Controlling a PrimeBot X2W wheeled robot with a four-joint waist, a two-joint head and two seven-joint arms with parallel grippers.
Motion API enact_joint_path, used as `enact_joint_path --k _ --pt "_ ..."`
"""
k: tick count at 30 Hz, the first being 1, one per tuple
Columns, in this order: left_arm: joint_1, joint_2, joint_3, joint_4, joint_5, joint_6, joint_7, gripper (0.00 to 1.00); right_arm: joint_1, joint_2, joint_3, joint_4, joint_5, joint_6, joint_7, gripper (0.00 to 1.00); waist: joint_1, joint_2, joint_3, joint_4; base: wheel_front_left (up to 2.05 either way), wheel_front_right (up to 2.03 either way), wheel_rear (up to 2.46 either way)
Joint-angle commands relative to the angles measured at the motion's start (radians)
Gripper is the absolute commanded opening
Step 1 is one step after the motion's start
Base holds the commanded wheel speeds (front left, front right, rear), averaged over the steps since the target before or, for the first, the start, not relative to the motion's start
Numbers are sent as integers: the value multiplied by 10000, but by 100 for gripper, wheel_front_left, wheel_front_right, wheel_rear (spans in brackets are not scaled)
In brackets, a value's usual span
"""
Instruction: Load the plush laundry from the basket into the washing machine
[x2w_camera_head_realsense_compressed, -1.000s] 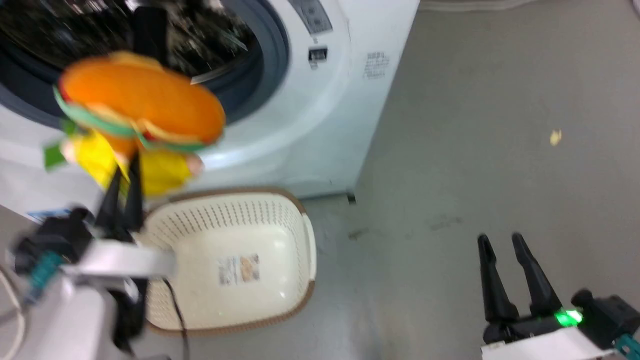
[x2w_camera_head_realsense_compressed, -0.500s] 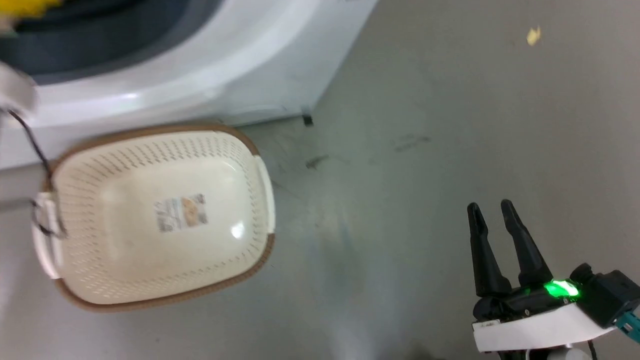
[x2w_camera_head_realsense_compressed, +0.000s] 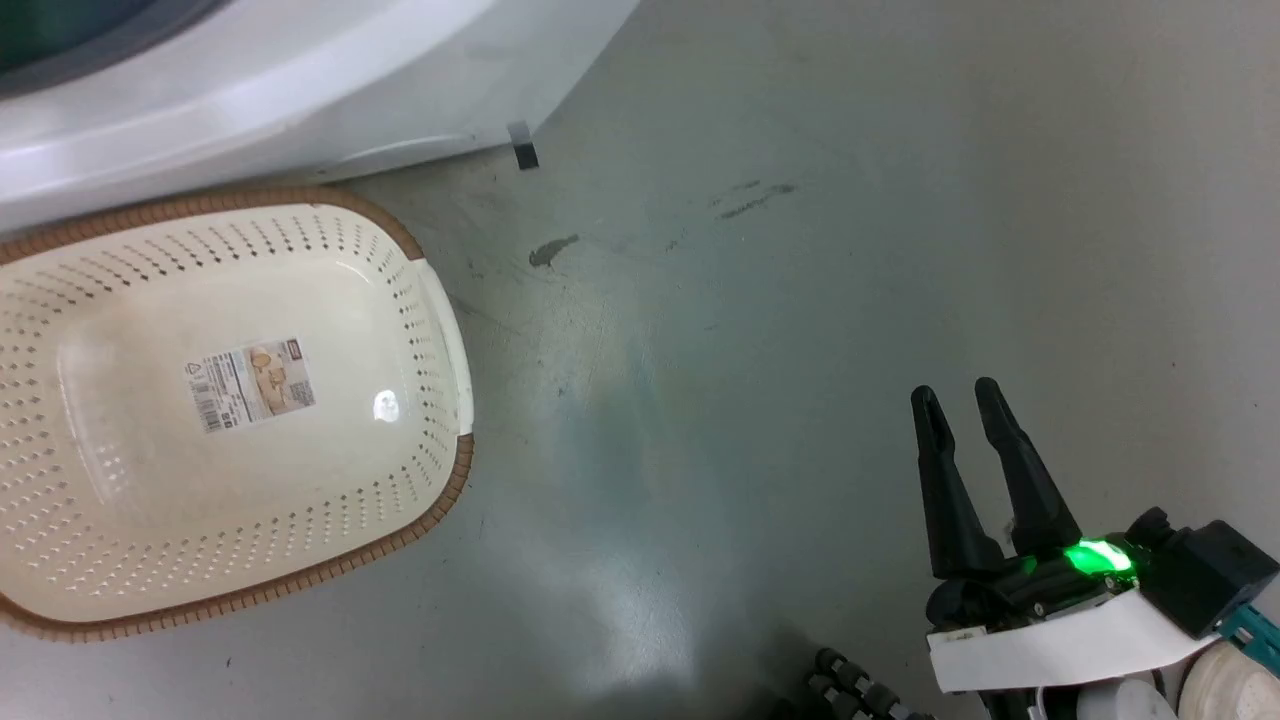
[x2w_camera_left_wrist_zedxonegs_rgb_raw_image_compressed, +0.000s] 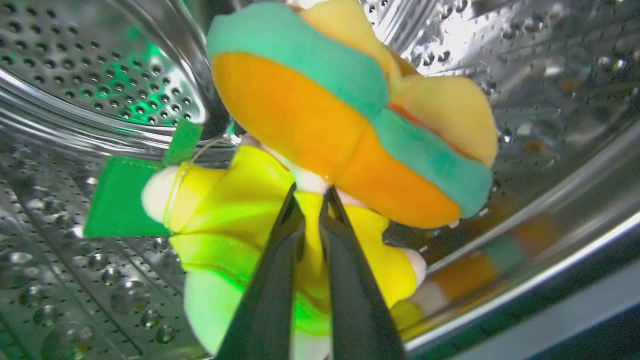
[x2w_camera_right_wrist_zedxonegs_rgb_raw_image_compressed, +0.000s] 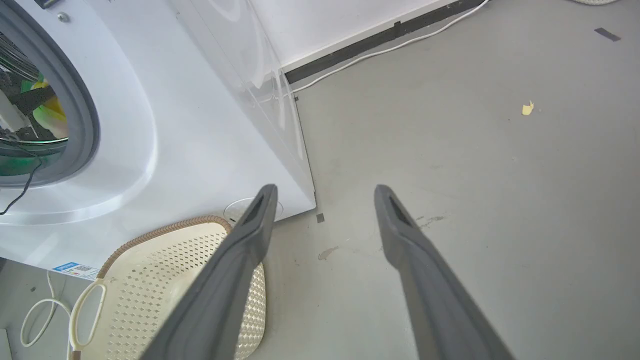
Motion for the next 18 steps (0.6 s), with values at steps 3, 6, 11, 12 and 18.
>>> enact_joint_path --k 3,6,11,12,18 --pt "-275 92 -671 577 -96 -35 -48 0 -220 -1 66 10 216 6 -46 100 -1 0 96 -34 0 0 0" --pt "-430 109 -1278 1086 -344 -36 -174 0 -271 -1 97 56 309 6 -46 100 -1 0 65 -18 0 0 0" --pt "-470 47 -1890 1847 -733 -37 -669 100 -260 -1 59 141 229 6 -46 100 -1 0 -260 88 0 0 0" --pt "-440 -9 -1946 1998 -826 -37 -806 100 -246 -1 36 162 181 6 -46 100 -1 0 -368 134 0 0 0" --pt "174 -654 -2204 2868 -1313 -37 -1846 100 -110 -1 -218 299 -244 6 -46 100 -1 0 -1403 629 0 0 0"
